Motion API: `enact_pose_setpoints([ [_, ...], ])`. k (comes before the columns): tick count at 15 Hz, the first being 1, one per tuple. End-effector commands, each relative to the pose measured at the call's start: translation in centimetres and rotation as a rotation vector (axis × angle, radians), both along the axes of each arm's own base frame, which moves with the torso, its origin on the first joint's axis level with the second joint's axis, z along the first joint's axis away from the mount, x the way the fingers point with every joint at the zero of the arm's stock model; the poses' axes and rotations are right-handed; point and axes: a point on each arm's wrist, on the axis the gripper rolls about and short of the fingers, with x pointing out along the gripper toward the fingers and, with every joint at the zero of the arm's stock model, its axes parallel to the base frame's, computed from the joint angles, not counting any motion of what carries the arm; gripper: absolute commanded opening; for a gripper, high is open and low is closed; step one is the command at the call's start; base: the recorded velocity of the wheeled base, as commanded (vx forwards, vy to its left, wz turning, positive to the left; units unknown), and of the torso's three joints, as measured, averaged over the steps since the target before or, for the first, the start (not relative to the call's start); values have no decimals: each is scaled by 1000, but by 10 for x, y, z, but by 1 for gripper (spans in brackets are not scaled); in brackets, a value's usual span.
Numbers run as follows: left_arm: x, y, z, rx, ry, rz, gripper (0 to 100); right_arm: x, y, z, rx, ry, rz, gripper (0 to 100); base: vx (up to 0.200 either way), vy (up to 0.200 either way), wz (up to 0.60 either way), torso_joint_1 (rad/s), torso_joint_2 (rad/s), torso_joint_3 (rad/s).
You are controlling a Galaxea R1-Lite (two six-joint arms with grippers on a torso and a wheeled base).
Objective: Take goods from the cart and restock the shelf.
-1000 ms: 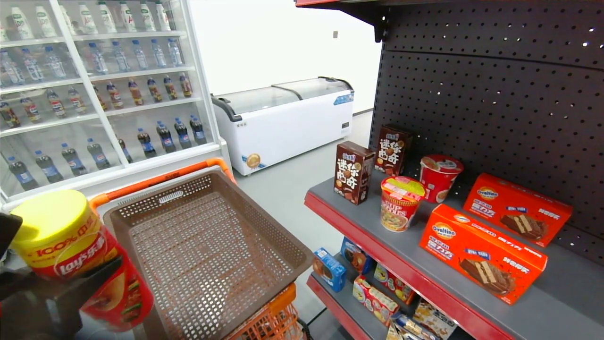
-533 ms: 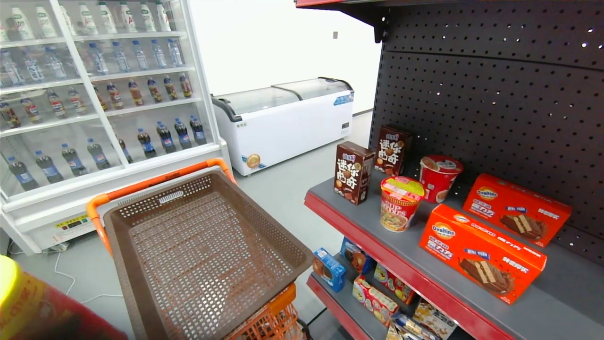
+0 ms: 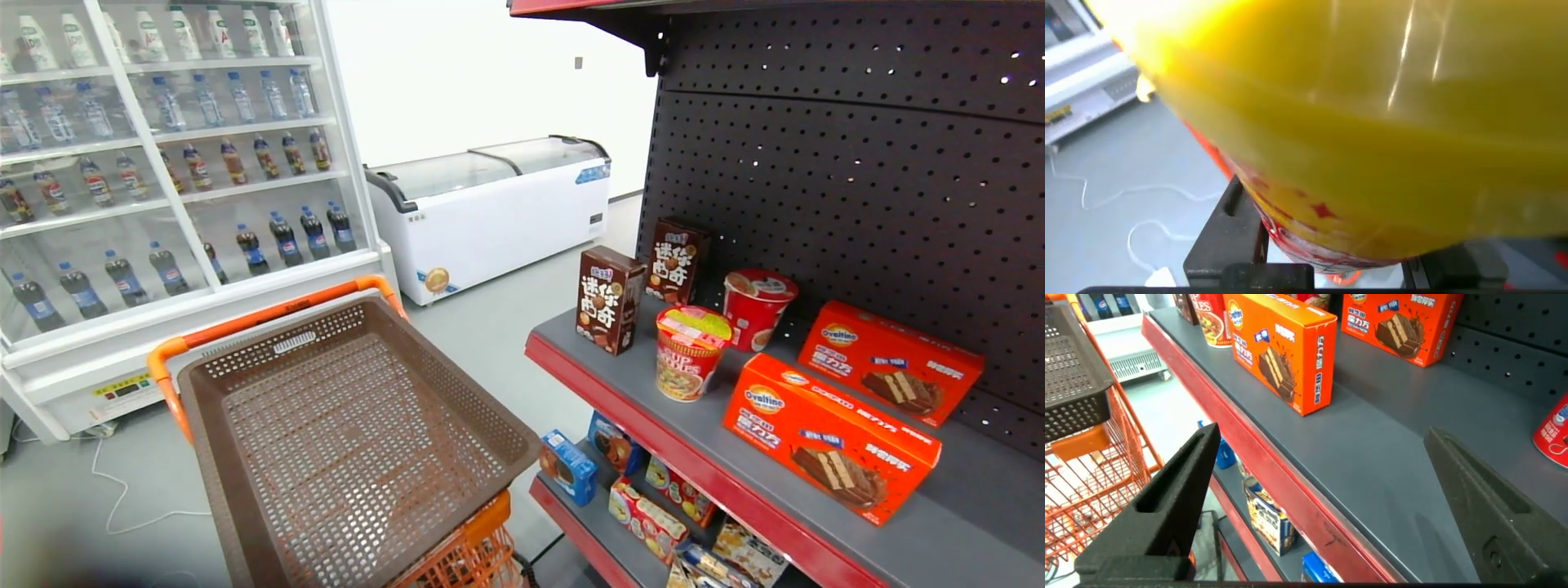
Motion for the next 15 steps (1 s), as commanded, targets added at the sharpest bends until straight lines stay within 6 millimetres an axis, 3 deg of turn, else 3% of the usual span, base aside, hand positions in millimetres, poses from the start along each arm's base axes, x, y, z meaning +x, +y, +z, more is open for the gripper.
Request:
enact_pose_setpoints([
  [1,-5,1,3,-8,-50,-1,0,0,0,0,-1,1,2,100,0,0,-600,-12,2,2],
  [15,-7,1,4,-24,-67,-10,0,0,0,0,-1,-1,2,100,0,0,-600,5,2,3],
])
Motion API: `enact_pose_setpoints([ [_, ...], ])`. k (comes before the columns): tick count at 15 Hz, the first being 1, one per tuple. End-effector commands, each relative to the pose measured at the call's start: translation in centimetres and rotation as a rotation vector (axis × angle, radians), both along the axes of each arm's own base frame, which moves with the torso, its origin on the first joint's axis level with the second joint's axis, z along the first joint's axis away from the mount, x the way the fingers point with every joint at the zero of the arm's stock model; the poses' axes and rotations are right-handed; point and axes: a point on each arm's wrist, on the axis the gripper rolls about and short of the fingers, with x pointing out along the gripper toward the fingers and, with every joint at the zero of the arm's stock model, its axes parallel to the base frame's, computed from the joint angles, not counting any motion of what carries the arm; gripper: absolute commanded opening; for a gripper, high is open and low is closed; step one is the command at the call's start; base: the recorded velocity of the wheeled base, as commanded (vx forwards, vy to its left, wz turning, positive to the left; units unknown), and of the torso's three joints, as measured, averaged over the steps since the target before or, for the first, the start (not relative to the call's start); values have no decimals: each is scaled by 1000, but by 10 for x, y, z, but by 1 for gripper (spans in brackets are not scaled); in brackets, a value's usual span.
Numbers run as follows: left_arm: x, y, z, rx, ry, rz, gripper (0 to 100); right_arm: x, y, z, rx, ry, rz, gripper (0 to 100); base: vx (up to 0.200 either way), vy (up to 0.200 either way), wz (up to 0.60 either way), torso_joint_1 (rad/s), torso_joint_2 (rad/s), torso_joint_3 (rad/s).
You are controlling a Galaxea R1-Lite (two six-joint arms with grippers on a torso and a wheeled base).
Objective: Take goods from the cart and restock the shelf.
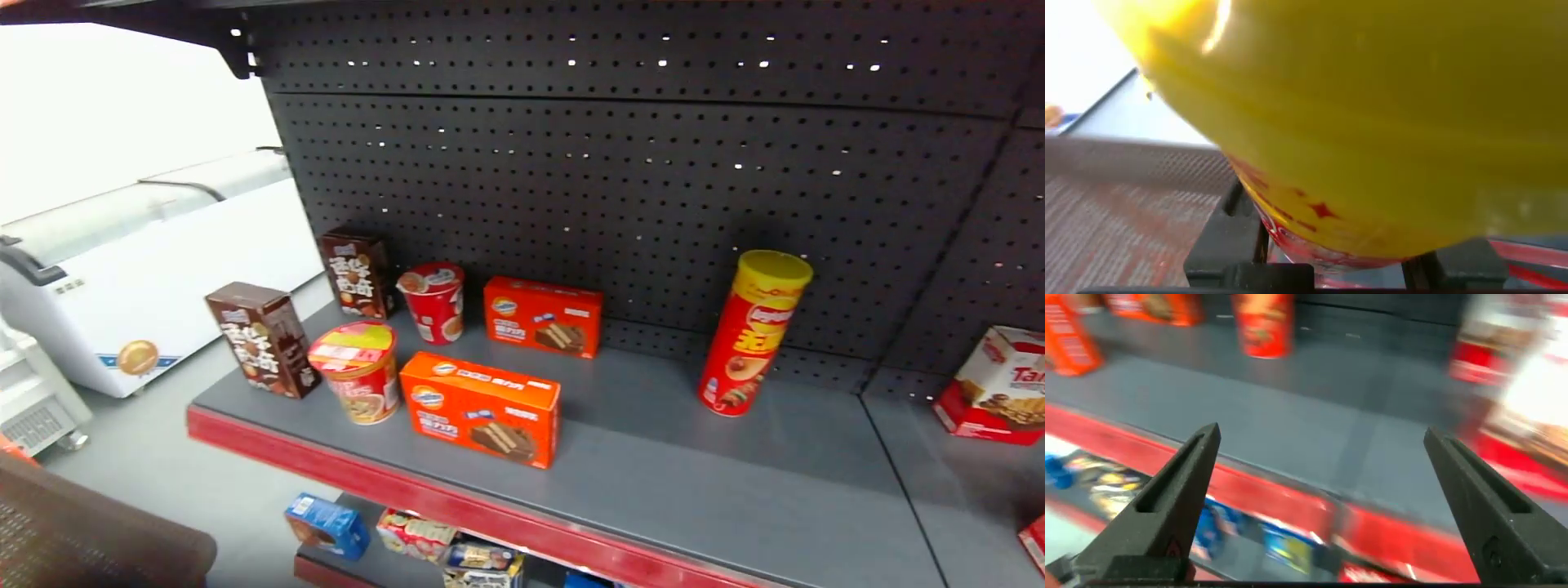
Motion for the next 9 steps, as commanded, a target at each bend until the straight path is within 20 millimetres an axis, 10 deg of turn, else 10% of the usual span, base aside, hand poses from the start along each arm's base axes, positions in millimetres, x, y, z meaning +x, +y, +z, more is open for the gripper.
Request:
enact_pose_setpoints([
  [1,0,0,1,0,2,2,0,0,0,0,0,1,0,100,0,0,-600,-2,-2,-2],
  [5,0,0,1,-1,2,1,0,0,0,0,0,1,0,100,0,0,-600,0,2,2],
  [9,0,0,1,-10,2,3,0,0,0,0,0,1,0,100,0,0,0,0,0,0],
])
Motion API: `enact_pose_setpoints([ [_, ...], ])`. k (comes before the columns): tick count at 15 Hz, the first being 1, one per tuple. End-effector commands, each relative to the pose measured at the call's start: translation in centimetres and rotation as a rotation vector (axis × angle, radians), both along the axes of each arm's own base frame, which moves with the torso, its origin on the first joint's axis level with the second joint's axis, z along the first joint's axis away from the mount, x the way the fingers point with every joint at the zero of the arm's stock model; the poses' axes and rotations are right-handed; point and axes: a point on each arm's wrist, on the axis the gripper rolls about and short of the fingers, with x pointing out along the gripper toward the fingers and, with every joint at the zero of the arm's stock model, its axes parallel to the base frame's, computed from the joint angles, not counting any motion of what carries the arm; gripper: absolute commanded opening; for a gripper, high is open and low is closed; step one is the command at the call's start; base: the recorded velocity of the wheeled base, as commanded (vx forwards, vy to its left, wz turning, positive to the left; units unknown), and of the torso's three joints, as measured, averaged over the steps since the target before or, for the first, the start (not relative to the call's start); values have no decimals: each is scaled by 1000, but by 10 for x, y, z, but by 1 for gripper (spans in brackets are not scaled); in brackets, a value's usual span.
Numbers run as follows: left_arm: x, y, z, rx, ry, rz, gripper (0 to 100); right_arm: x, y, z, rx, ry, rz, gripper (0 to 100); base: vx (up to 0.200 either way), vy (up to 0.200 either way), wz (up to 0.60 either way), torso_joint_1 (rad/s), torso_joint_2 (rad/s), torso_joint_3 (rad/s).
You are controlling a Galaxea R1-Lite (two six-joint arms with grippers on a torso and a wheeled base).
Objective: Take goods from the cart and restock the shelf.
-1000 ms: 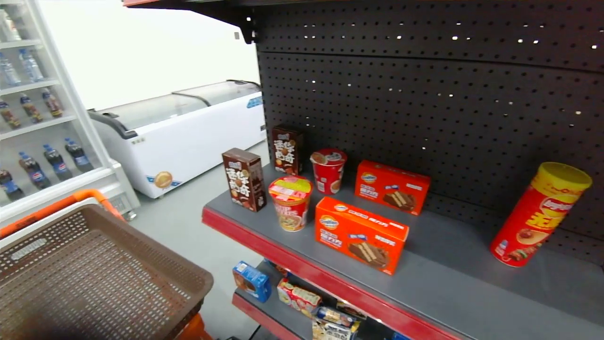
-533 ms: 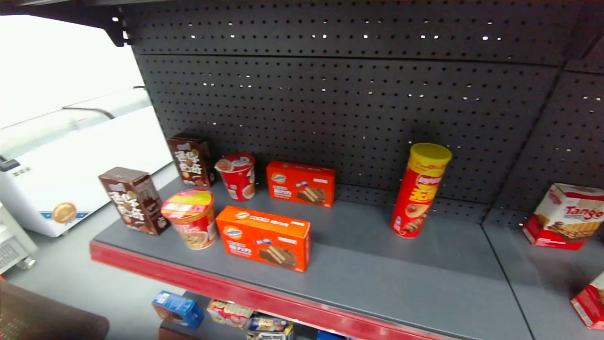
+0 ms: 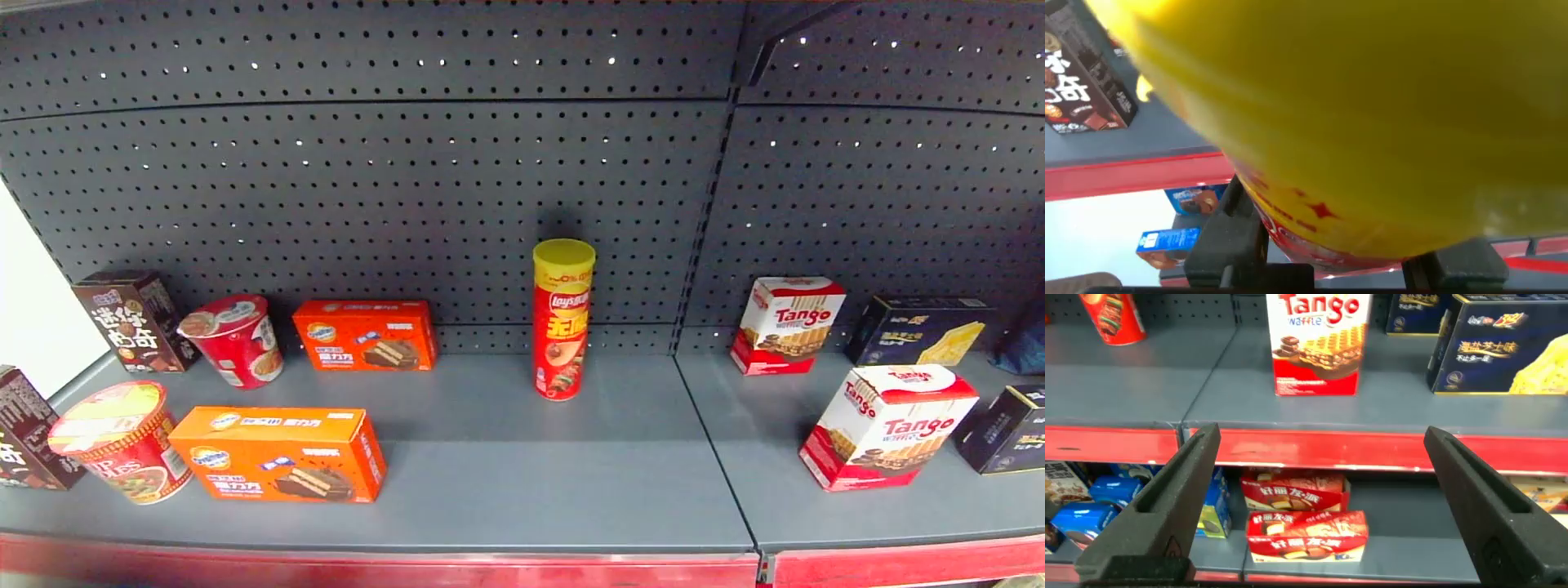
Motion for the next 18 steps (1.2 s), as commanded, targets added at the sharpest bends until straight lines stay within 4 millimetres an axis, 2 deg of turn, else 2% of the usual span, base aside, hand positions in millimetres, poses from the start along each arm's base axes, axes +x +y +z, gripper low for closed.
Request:
enact_pose_setpoints([
  [1,1,0,0,-7,7,1,0,0,0,0,-1,-1,0,100,0,0,0,0,0,0],
  [11,0,0,1,-13,-1,12,0,0,0,0,-5,0,1,100,0,0,0,0,0,0],
  [13,-1,0,6,-16,-19,12,0,6,0,2,11,72,9,100,0,0,0,0,0,0],
  [14,-2,1,8,-16,-25,24,0,13,-1,3,90,170,-12,100,0,0,0,0,0,0],
  [16,-3,1,11,-16,-36,27,0,4,-1,7,-34,41,62,100,0,0,0,0,0,0],
  [17,-4,1,13,-16,-47,27,0,3,-1,53,-29,-28,96,100,0,0,0,0,0,0],
  [18,-5,1,16,-17,-56,25,0,18,1,102,20,2,152,100,0,0,0,0,0,0],
])
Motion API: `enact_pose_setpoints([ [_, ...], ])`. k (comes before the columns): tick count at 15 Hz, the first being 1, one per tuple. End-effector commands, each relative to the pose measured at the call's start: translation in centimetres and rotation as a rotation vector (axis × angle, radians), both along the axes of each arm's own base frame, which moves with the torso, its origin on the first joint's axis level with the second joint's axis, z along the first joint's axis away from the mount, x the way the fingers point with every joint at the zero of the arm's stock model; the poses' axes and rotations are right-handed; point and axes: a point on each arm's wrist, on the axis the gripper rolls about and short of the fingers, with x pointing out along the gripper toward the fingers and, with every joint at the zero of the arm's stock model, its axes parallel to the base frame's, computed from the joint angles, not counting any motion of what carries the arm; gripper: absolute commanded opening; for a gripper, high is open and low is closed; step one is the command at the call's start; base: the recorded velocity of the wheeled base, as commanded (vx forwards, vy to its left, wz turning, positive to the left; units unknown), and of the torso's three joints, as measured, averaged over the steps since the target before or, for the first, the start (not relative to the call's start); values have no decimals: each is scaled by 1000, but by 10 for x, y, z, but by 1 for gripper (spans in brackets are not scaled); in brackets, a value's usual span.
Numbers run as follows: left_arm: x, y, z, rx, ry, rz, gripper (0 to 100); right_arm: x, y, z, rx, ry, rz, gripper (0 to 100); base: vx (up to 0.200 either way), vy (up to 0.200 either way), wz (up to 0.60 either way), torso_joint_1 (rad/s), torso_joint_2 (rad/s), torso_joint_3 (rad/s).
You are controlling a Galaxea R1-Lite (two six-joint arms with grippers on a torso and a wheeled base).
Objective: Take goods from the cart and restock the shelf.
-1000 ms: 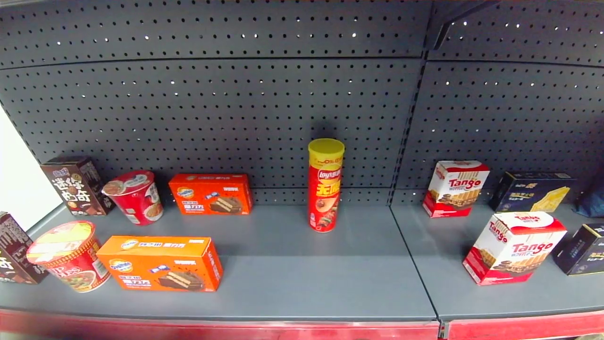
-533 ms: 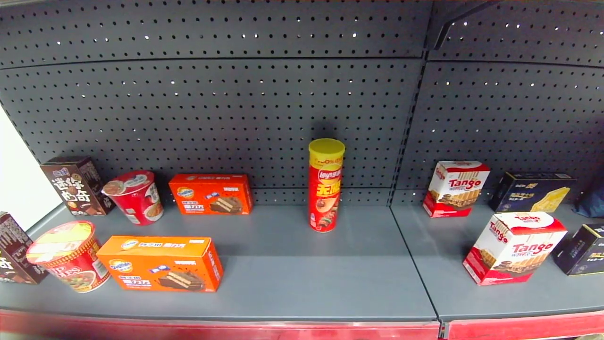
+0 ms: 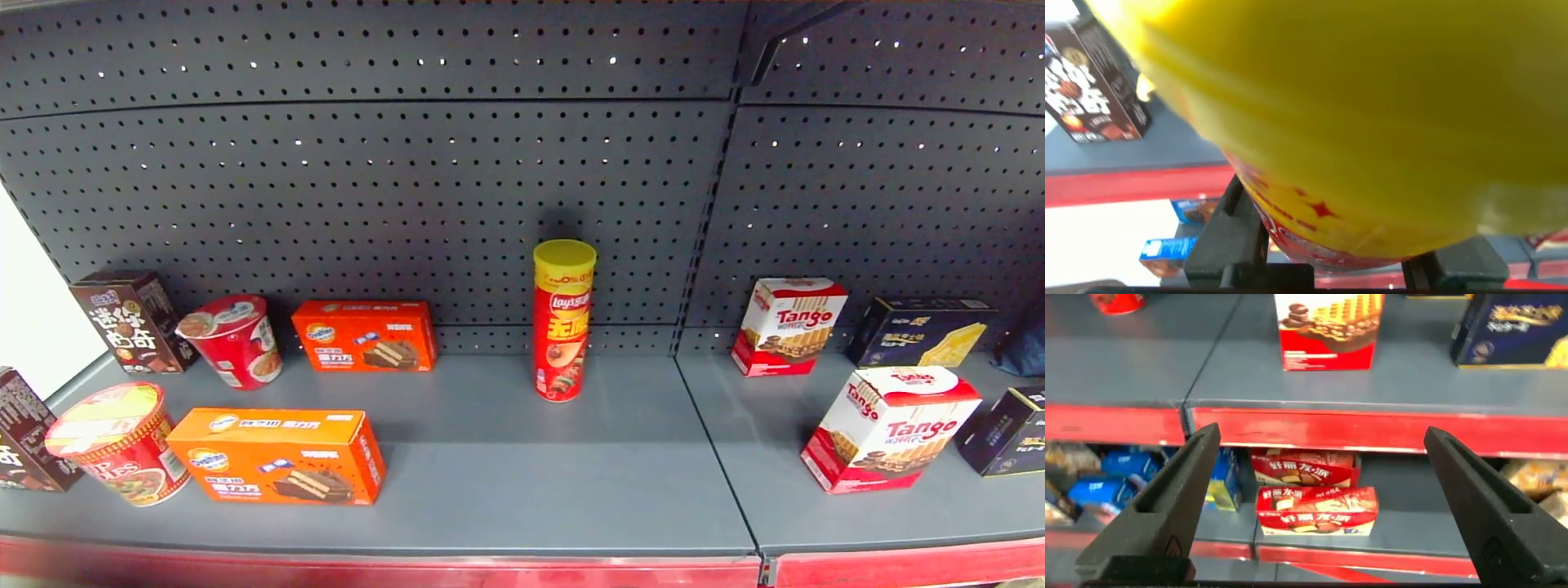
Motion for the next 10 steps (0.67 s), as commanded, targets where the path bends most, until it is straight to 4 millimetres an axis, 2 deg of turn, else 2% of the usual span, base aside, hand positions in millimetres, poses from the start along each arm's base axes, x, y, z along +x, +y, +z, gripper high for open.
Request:
enact_pose_setpoints([
  [1,-1,0,2,7,-9,0,0,16,3,112,26,-103,206,100,0,0,0,0,0,0],
  [2,-1,0,3,23,-14,-1,0,20,4,121,12,-92,292,100,0,0,0,0,0,0],
  [3,-2,0,4,42,-17,3,0,24,6,117,-4,-50,357,100,0,0,0,0,0,0],
  [5,-1,0,6,46,-18,12,0,31,9,114,-13,-10,413,100,0,0,0,0,0,0],
  [7,-1,0,12,46,-24,14,0,43,14,123,-13,20,432,100,0,0,0,0,0,0],
  [8,1,0,13,43,-7,12,0,52,18,129,-10,47,454,100,0,0,0,0,0,0],
  [10,7,-1,14,45,30,-4,0,83,37,136,-37,148,546,100,0,0,0,0,0,0],
])
